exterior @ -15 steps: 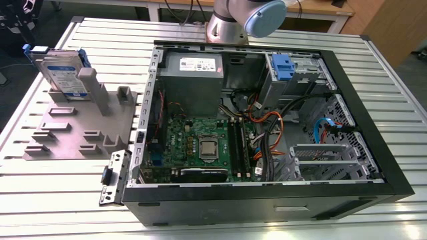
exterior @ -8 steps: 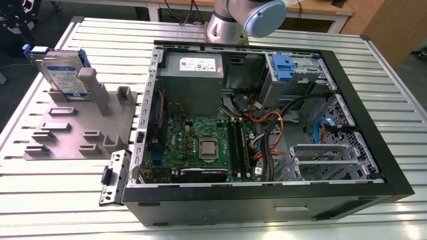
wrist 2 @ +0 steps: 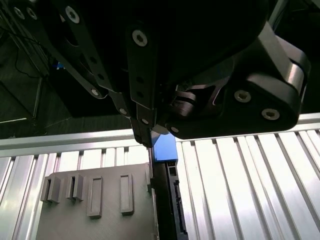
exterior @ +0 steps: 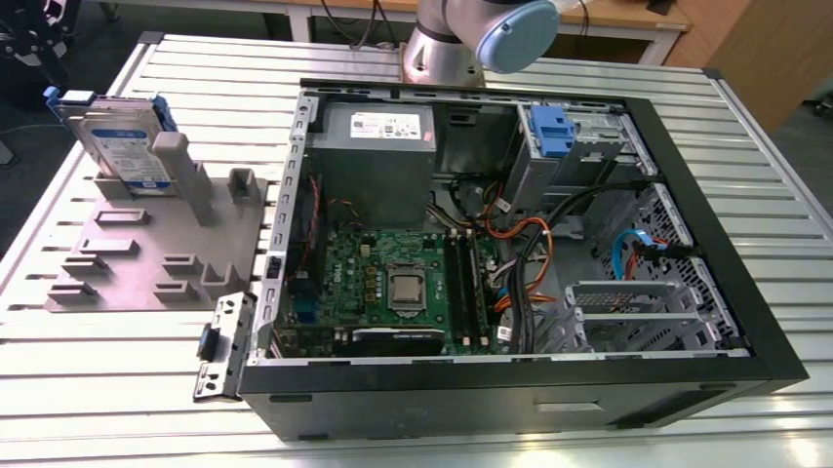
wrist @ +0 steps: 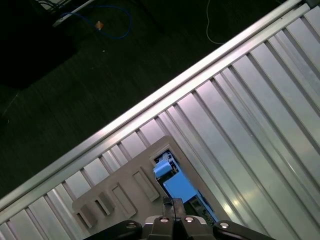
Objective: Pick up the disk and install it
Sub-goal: 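Pick up the disk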
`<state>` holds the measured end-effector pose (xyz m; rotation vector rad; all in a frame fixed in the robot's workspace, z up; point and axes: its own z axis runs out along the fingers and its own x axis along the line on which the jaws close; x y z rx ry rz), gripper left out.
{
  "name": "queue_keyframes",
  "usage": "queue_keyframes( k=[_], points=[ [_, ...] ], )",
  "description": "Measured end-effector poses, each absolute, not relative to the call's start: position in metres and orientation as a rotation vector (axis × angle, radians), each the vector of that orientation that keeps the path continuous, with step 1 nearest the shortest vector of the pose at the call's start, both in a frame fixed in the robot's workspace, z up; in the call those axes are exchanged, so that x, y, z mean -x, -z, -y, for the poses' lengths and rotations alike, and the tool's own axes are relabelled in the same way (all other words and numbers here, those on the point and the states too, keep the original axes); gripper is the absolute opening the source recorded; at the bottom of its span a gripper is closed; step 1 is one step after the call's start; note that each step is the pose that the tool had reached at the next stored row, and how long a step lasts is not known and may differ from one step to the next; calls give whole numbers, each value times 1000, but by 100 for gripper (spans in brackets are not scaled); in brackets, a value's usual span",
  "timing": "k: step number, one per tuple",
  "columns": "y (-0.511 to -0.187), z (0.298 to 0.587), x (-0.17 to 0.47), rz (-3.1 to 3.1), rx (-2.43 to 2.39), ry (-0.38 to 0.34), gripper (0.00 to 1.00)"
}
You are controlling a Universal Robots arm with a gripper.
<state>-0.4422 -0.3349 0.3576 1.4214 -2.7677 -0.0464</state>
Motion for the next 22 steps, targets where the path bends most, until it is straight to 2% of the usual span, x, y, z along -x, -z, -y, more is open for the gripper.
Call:
queue_keyframes(
  k=[22],
  points=[
    [-358, 335, 442, 2720, -1508, 45, 11]
  ],
)
